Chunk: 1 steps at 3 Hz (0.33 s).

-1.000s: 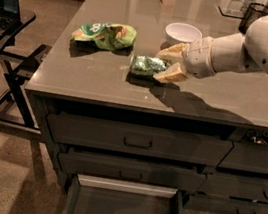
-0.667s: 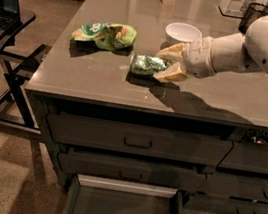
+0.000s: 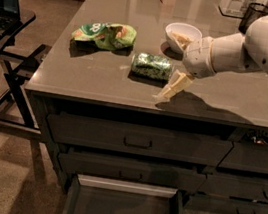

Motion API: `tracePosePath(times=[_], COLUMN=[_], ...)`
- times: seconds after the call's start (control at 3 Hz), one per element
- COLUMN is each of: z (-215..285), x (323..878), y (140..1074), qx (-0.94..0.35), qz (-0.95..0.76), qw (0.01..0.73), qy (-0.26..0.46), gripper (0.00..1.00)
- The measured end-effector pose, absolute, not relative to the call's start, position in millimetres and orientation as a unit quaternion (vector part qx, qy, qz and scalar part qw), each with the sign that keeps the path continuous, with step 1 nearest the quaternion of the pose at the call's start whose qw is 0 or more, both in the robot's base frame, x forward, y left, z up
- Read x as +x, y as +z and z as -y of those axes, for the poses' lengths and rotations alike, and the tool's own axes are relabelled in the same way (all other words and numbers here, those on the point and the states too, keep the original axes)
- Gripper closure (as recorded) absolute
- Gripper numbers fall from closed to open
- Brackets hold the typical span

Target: Pick green can from bottom drawer and place on counter

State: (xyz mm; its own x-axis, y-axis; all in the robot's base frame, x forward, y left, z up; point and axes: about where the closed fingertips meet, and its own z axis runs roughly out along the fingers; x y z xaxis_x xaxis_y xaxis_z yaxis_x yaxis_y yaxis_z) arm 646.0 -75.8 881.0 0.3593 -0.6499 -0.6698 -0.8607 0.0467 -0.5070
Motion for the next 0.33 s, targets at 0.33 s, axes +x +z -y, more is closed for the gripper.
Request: tracePosePath(times=[0.33], z=[75.7], x=[646.0], y=[881.0], qx=[-0.681], qz=[-0.555], qw=[0.465], qy=[0.113], gripper=[0.00])
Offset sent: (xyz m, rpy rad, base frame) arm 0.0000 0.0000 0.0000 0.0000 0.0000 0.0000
